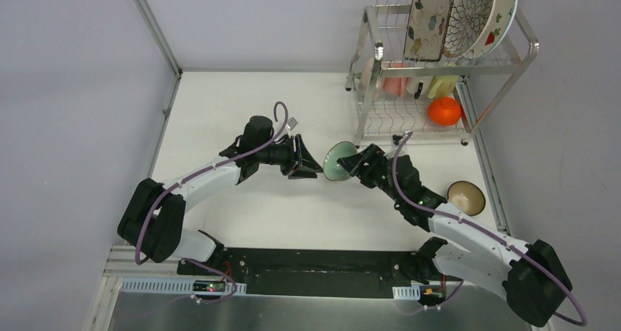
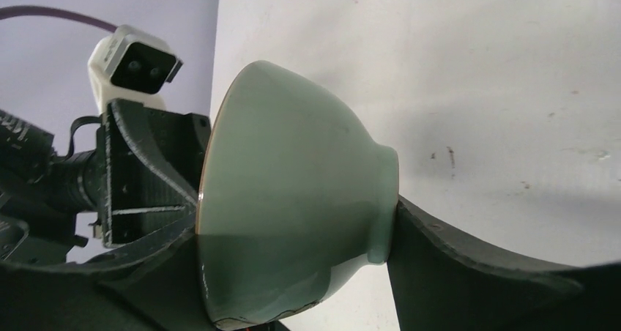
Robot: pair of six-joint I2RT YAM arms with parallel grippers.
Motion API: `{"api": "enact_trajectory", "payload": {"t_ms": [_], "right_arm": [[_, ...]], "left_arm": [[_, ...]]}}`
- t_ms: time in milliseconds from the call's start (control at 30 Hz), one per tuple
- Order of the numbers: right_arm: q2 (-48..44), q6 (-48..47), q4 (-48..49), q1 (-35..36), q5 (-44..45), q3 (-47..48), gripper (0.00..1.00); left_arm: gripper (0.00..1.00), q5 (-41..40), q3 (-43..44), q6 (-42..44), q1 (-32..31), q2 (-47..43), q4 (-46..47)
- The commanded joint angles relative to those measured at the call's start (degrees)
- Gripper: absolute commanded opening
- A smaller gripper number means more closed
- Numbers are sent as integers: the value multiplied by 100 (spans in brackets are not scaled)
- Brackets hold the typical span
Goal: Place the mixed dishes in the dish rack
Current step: Turn the bowl upside down on the dish rack.
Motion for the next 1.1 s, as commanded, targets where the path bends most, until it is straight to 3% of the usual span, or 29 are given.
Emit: {"api": "enact_trajectory", "payload": {"t_ms": [0, 167, 200, 267, 300, 567, 733, 933, 1067], "right_arm": [[-198, 27, 521, -305, -31, -40, 30], [-475, -59, 242, -548, 133, -158, 28], [-547, -81, 159, -570, 181, -173, 28], [-697, -163, -36, -606, 262, -176, 27], [-779, -204, -144, -611, 316, -182, 27], [-1526, -369, -1112, -623, 951, -309, 26], [-1784, -976, -1721, -618, 1703, -57, 25], [-1596, -1522, -2012, -618, 2158, 373, 25], [-1209, -2004, -2006, -622, 2635, 706, 25]], "left_arm": [[42, -188, 283, 643, 64, -85, -394], [51, -368, 664, 1441, 64, -250, -1505], [70, -408, 745, 1633, 64, -288, -1710], [95, -543, 922, 2013, 60, -352, -2124], [99, -599, 1018, 2189, 64, -367, -2315], [99, -811, 2405, 3757, 64, -301, -4176], [99, -1784, 3038, 5013, 64, -455, -5653], [99, -4154, 2501, 5680, 62, -1074, -5845], [99, -4437, 2180, 5669, 63, -1513, -5521]]}}
